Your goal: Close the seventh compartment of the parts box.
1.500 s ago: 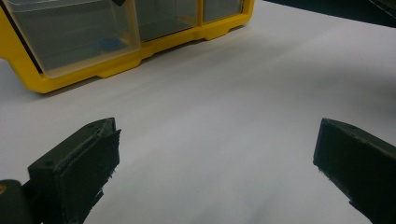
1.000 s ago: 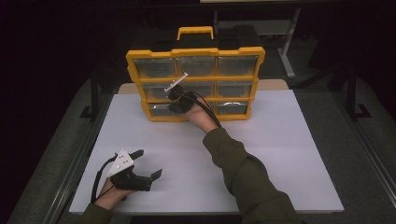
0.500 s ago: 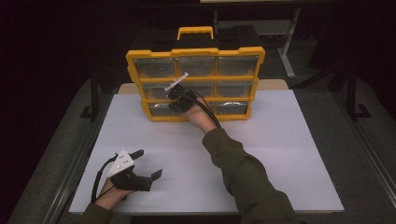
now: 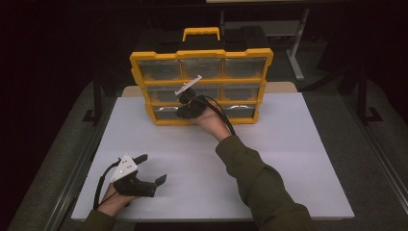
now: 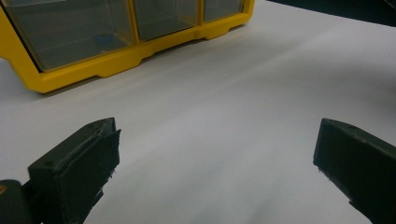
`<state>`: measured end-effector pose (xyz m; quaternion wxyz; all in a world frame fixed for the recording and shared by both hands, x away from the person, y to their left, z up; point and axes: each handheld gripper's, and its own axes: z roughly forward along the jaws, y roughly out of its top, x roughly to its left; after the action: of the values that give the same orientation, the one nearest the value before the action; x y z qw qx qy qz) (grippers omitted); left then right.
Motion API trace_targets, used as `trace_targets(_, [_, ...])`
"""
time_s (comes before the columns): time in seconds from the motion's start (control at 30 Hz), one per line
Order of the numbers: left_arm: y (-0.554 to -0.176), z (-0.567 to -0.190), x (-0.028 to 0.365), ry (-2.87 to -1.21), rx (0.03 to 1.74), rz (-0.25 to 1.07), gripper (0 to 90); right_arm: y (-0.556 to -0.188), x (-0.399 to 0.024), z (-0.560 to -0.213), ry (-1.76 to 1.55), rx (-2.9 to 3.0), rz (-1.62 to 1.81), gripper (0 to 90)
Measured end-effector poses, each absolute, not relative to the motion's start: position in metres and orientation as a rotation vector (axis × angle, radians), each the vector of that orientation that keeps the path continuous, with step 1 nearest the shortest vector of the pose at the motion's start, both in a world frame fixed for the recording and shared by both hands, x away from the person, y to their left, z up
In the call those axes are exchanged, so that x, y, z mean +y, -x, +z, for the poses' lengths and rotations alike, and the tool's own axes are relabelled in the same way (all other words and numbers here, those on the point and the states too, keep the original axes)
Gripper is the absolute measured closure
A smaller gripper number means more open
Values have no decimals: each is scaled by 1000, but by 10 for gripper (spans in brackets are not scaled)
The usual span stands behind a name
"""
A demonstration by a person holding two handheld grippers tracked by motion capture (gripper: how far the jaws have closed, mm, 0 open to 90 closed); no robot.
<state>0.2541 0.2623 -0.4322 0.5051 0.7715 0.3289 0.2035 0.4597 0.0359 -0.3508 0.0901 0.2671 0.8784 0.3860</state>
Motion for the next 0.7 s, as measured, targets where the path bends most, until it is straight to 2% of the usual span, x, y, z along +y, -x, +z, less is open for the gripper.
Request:
trace_targets(0.33, [-254,-433,263,-1869,796,492,0,-446,15,-352,-799,2603,1169,589])
trace_targets(0.7, [-255,-433,263,-1861,803,488,0,-430,-6,-354,-813,2588,1188,305])
